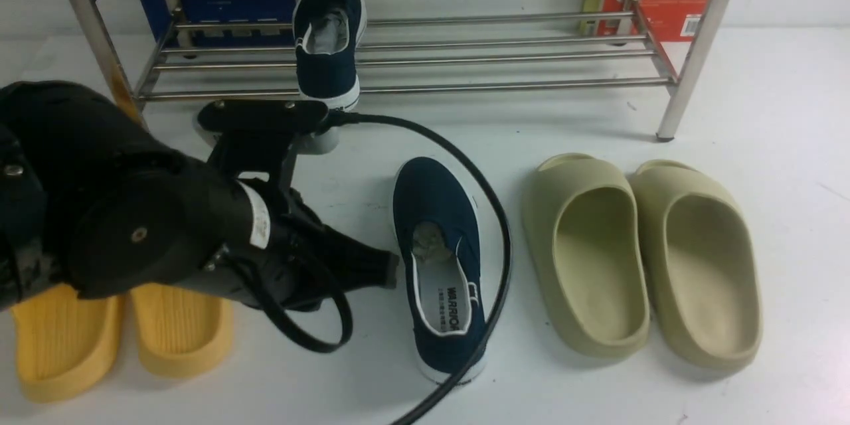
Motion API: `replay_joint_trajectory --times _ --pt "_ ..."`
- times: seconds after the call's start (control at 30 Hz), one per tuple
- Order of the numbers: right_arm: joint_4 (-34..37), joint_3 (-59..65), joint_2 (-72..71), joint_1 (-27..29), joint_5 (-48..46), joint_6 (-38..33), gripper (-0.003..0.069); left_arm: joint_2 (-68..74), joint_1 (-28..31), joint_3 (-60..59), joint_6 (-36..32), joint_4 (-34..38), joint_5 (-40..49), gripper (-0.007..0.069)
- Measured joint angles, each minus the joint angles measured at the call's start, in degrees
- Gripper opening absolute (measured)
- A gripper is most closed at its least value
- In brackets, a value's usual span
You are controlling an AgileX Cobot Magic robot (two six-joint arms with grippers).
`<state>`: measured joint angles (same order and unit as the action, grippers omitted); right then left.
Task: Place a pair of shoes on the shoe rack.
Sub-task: Use the right arm to grab the shoe closest to it
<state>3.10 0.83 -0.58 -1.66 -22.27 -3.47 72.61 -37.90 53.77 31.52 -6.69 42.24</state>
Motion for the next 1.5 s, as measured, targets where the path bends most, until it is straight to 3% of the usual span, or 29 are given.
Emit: replay_joint_trajectory --times 0.23,0.53,0.63,0.83,0.97,1.03,1.17,1.33,1.4,1.5 --pt "0.0 0.0 0.0 0.0 0.0 0.0 0.0239 2.7 0.0 0.0 -0.1 3.6 -2.7 -0.0009" --pt "0.0 0.0 0.0 0.0 0.0 0.0 0.0239 8.0 0.0 1.2 -0.1 7.1 -4.4 0.0172" --pt "0.0 0.0 0.0 0.0 0.0 0.0 0.0239 8.0 0.0 1.4 -0.1 6.7 -4.5 0.0188" --pt "0.0 0.0 0.0 0.0 0.0 0.0 0.0239 1.5 0.0 -0.4 0.9 2.3 -5.0 0.0108" --pt "-0.4 0.1 0.0 0.0 0.6 0.0 0.0239 -12.8 0.0 -8.8 3.1 0.1 -9.6 -0.0013" --pt "0.7 0.3 0.0 0.0 2.1 1.6 0.0239 -19.5 0.0 -13.2 3.4 -0.3 -11.2 -0.0013" --pt "13.0 0.6 0.0 0.0 8.3 12.5 0.0239 -35.9 0.0 -23.7 5.7 0.8 -14.2 -0.0013" --pt "20.5 0.6 0.0 -0.1 14.4 17.3 0.0236 -53.2 0.0 -32.2 7.3 0.9 -17.6 -0.0013" --pt "21.5 -0.5 0.1 -0.2 12.8 17.7 0.0221 -57.2 0.0 -34.6 7.4 0.2 -18.1 -0.0013" --pt "22.3 -8.2 4.7 -0.8 0.7 17.1 0.0161 -61.9 0.0 -37.6 7.5 -1.8 -18.1 -0.0013"
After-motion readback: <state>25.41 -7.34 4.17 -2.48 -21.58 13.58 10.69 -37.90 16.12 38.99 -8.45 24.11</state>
